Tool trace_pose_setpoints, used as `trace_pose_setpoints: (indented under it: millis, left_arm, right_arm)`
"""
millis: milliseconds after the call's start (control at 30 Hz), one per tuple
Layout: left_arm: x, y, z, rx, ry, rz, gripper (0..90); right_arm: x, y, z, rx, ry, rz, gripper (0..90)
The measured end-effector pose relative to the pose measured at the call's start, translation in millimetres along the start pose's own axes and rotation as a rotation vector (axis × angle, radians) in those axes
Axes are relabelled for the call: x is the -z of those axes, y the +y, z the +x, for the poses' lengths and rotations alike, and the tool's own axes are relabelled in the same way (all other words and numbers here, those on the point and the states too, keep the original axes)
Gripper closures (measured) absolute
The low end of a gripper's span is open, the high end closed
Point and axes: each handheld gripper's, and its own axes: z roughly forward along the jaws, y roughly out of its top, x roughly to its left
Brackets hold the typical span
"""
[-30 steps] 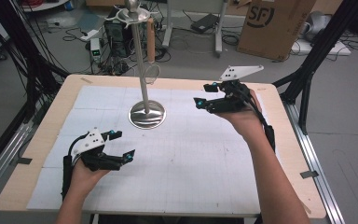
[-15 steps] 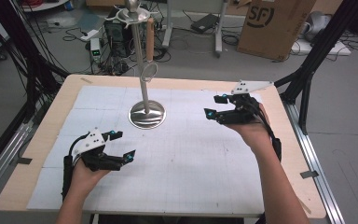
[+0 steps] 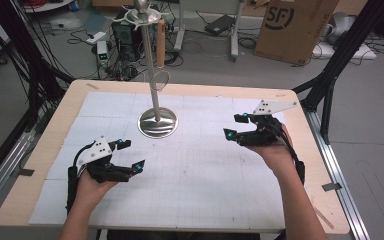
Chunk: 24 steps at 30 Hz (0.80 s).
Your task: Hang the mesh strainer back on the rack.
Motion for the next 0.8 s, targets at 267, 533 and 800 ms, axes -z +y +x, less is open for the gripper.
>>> trace_pose_setpoints:
  millis: [267,533,800]
  left_arm:
    - [1.4,0.8,0.8,0.005,0.006,-0.004,14.7]
    - [0.7,0.7,0.8,0.002,0.003,-0.001,14.7]
    - [1.4,1.3,-0.3,-0.001,0.001,-0.008,14.7]
  right_arm:
    - [2.8,-23.1,4.0,-0.013,-0.015,0.000,30.5]
    - [3.6,-47.9,9.9,-0.024,-0.027,-0.001,29.7]
    - [1.5,-67.6,12.9,-0.044,-0.043,0.031,29.1]
